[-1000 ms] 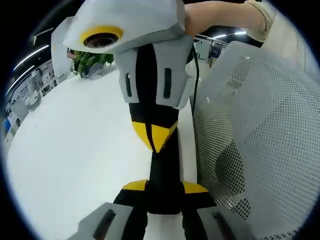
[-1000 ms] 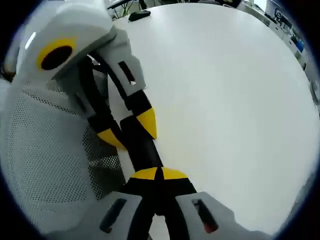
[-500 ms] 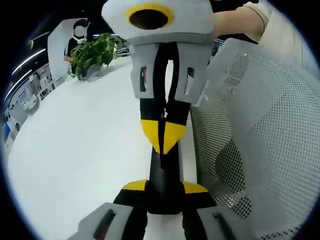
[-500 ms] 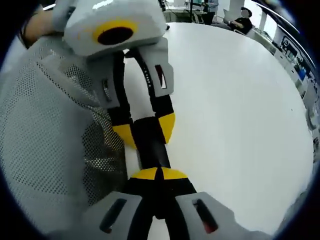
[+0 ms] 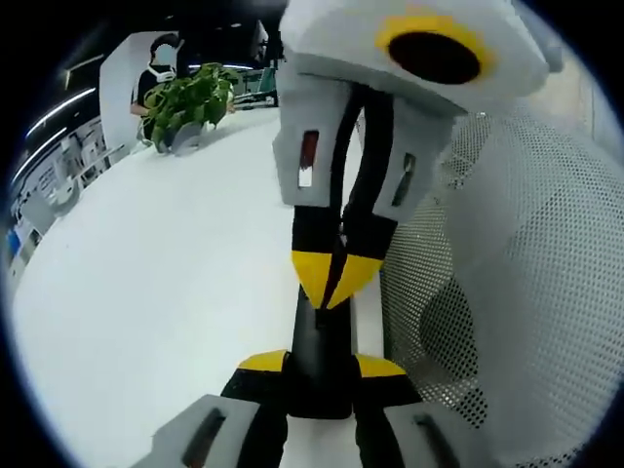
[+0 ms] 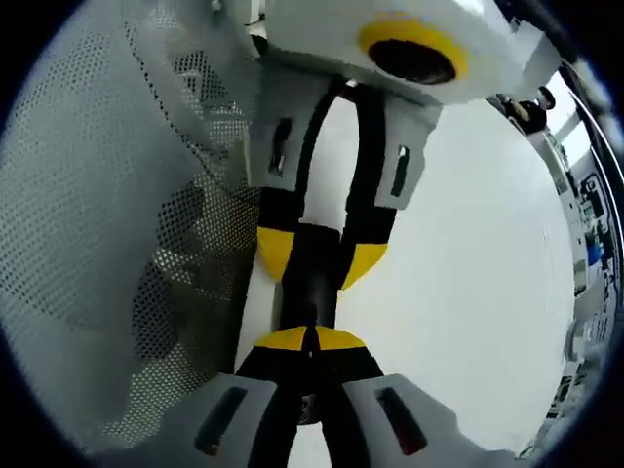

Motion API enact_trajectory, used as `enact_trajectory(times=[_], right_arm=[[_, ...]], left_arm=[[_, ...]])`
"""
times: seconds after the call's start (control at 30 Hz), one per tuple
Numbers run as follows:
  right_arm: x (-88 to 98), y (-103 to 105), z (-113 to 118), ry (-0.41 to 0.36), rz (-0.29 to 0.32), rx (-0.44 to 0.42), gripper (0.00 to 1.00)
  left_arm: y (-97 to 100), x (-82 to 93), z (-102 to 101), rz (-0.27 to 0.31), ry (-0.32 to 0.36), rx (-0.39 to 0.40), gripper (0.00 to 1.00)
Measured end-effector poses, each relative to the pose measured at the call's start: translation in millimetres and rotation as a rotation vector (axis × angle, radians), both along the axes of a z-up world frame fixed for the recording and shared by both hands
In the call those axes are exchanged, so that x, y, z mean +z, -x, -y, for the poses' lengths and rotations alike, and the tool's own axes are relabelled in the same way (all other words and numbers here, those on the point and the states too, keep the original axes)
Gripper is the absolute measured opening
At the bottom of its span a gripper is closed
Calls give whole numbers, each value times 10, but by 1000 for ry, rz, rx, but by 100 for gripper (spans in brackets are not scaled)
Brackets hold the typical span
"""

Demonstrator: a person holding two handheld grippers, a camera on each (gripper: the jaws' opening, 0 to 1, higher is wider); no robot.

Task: Press the specified remote control buttons in sequence, fully releasing each button before pressing the next.

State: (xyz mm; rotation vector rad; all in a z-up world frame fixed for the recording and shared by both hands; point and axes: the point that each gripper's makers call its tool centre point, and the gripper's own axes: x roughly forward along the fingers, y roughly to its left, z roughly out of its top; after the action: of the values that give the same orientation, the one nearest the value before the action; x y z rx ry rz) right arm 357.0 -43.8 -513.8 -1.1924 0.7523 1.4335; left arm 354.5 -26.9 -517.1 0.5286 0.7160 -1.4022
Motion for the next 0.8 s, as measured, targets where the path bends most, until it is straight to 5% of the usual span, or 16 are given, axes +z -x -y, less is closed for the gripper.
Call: enact_trajectory(times=[0.17,0.37,0.57,0.8], right_arm=[[9,8,-7,17,-13,21,0],[-17,-3,-3,69,-116,-51,0],[-8,-30,0,-57,-158,-200,0],[-3,-38,23,-165,-129,-271,0]], left_arm=[[3,-1,-2,0,0,0,24],[5,0,-2,-3,2,3,24],[2,2,-2,-11,9,9,24],[-4,3,2,-12,8,9,24]])
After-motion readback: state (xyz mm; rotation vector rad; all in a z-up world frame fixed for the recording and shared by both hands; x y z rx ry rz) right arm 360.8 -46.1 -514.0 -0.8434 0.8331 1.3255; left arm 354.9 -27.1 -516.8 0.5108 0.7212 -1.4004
